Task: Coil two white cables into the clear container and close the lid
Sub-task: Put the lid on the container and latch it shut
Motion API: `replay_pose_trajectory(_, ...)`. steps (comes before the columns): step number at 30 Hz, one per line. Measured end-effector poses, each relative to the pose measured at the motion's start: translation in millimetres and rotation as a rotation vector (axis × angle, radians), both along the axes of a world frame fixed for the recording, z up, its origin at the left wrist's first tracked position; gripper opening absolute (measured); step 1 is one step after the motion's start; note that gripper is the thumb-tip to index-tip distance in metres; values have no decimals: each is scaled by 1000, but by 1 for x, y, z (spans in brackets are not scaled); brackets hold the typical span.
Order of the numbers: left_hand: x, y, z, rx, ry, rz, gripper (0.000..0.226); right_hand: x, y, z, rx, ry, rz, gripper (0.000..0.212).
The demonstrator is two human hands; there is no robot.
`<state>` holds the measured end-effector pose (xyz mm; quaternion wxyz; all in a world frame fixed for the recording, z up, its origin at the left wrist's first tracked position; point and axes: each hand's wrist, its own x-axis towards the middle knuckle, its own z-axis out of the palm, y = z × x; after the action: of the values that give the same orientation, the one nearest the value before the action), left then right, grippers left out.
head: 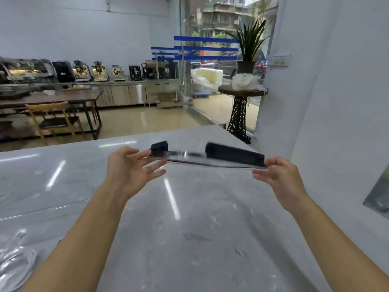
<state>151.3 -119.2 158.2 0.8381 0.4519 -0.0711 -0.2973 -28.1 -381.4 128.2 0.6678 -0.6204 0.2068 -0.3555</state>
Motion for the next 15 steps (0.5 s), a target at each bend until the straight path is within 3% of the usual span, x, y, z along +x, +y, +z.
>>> replay_pose_trajectory(2, -4, 7, 1, -34, 2, 49, 30, 5, 9, -2, 74, -123, -35, 35)
replay_pose_trajectory(4, -9, 7, -5, 61, -100, 125, 19, 13, 18, -6, 103, -143, -116, 16)
replay_pose_trajectory(7, -11, 16, -12, 91, -139, 235, 27, 26, 29, -12, 206, -160, -67, 24)
replay_pose_trajectory(11, -5, 49, -11, 27, -73, 336, 14, 35, 55, -11, 206, -2, 131, 10)
replay_pose_trajectory(15, -9, 81, -9, 86, -102, 421, 20, 47, 87, -16, 10, 148, 208, 11)
